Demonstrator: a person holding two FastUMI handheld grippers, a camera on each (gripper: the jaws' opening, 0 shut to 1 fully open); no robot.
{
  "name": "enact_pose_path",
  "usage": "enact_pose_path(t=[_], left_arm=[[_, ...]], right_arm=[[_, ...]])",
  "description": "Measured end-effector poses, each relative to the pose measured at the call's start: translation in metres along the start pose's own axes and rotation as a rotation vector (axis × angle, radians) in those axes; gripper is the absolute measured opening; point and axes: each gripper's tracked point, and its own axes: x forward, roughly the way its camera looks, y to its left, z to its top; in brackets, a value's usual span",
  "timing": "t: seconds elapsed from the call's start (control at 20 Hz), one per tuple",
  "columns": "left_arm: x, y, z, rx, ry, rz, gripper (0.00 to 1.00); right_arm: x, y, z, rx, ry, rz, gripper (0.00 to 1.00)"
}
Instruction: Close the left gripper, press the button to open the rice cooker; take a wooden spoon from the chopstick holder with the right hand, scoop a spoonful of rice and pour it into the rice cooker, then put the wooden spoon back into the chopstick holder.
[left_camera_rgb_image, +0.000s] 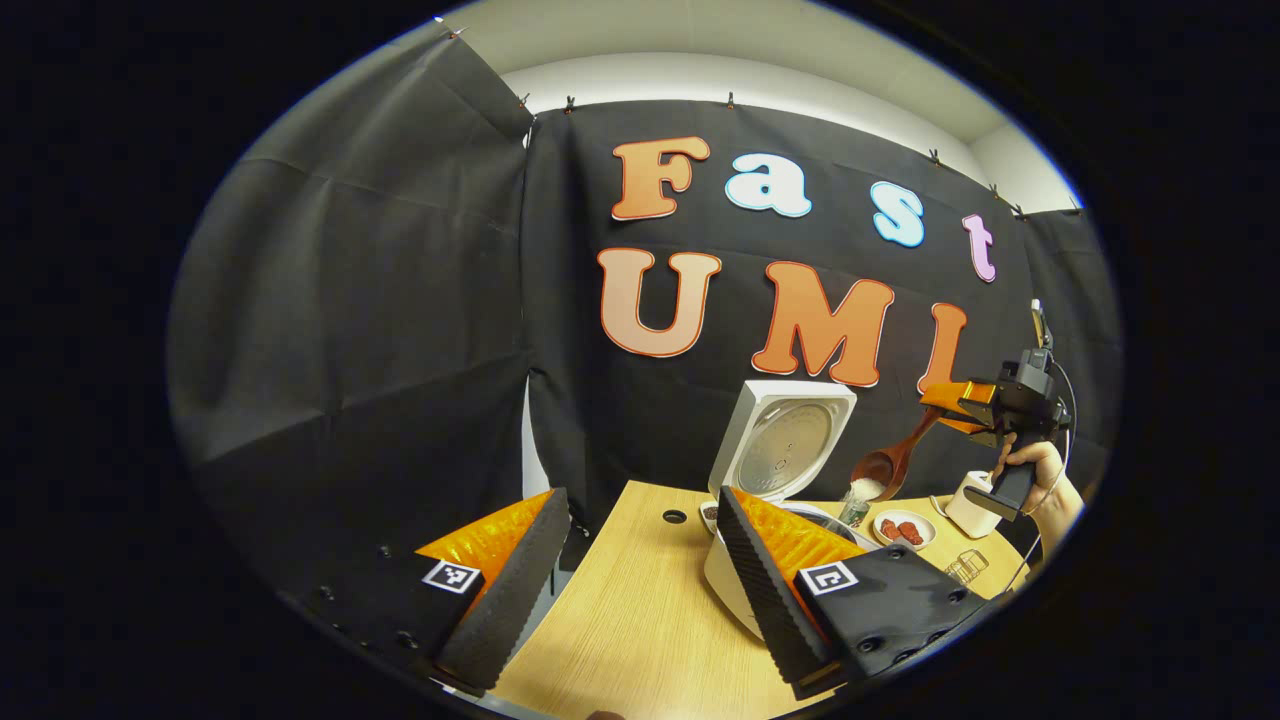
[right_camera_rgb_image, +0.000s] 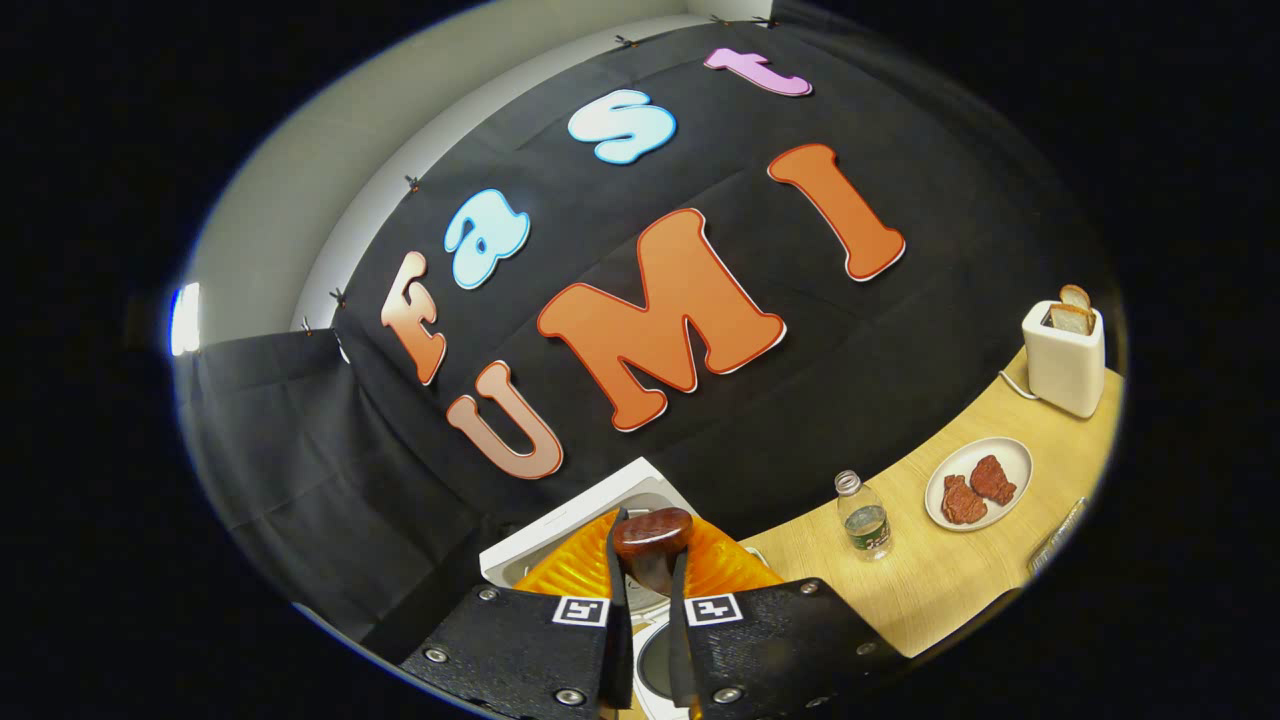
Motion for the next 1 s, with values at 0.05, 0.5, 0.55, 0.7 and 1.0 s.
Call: enact_pose_path(t=[0.05,0.5,0.55,0.7,1.0], left_arm=[[0.001,0.0,-0.001,-0.002,-0.001,0.001,1.0],[0.002,0.006,-0.008,-0.007,0.013,0.011,1.0],[0.003,0.006,-0.009,-0.007,0.014,0.014,1.0],[0.003,0.005,-0.011,-0.013,0.017,0.012,1.0],[0.001,0.005,-0.018,-0.01,0.029,0.018,1.0]], right_arm=[[0.0,0.004,0.0,-0.016,0.001,0.004,0.13],[0.001,0.03,-0.012,-0.183,0.021,0.049,0.14],[0.002,0.032,-0.014,-0.212,0.024,0.052,0.14],[0.002,0.037,-0.021,-0.293,0.034,0.054,0.13],[0.0,0.043,-0.033,-0.376,0.066,0.079,0.13]])
